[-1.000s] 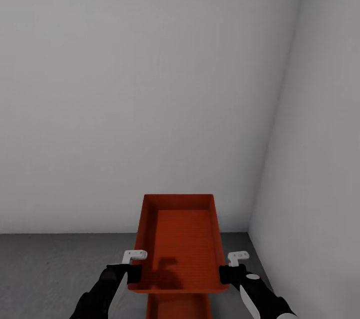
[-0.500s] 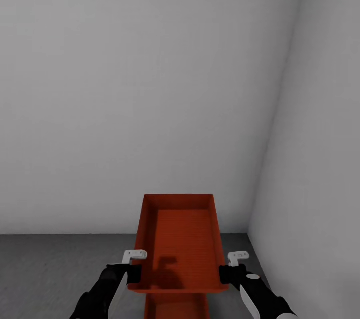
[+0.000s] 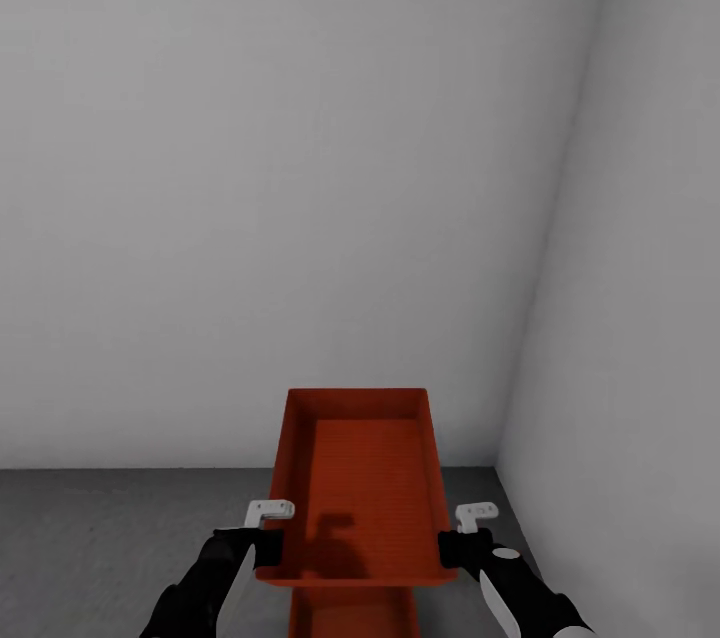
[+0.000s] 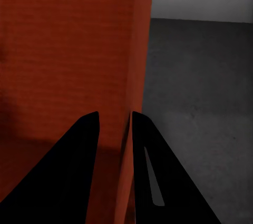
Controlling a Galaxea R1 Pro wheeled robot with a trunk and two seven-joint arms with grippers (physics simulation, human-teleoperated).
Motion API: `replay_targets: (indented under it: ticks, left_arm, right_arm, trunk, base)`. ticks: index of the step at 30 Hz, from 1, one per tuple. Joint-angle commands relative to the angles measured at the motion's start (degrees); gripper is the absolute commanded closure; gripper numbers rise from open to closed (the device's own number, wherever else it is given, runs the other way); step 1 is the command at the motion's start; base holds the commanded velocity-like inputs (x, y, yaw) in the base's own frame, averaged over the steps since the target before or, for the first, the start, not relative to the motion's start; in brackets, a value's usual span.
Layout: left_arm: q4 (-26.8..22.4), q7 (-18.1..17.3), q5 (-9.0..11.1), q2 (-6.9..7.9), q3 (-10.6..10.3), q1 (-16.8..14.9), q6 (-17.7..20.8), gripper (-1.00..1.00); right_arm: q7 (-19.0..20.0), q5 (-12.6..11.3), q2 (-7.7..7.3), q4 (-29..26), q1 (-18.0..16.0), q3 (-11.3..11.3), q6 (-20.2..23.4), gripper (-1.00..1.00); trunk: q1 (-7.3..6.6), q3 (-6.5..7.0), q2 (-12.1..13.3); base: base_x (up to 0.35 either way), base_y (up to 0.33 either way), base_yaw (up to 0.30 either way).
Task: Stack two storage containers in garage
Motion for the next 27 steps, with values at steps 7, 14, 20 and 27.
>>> replay_targets:
  ticks: [7, 14, 20, 27]
  left_arm:
    - [-0.1, 0.1, 1.0, -0.55, -0.3, 0.0, -4.4, 1.0]
    - [-0.1, 0.1, 1.0, -0.59, -0.3, 0.0, -4.4, 1.0]
    - [-0.1, 0.1, 1.0, -0.61, -0.3, 0.0, -4.4, 1.0]
    - [-0.1, 0.1, 1.0, -0.65, -0.3, 0.0, -4.4, 1.0]
  right_arm:
    - [0.2, -0.4, 1.79, 0.1, 0.0, 1.5, 0.4, 1.0]
    - [0.2, -0.4, 1.79, 0.1, 0.0, 1.5, 0.3, 1.0]
    - [0.2, -0.4, 1.71, 0.1, 0.0, 1.5, 0.3, 1.0]
    - [0.2, -0.4, 1.7, 0.1, 0.0, 1.5, 0.3, 1.0]
  trunk:
    - [0.02, -0.06, -0.1]
    - [0.02, -0.06, -0.1]
    - [0.02, -0.06, -0.1]
    - [0.02, -0.06, -0.1]
  base:
    - [0.0, 0.0, 0.0]
    - [0.0, 0.0, 0.0]
    - [0.0, 0.0, 0.0]
    - [0.0, 0.0, 0.0]
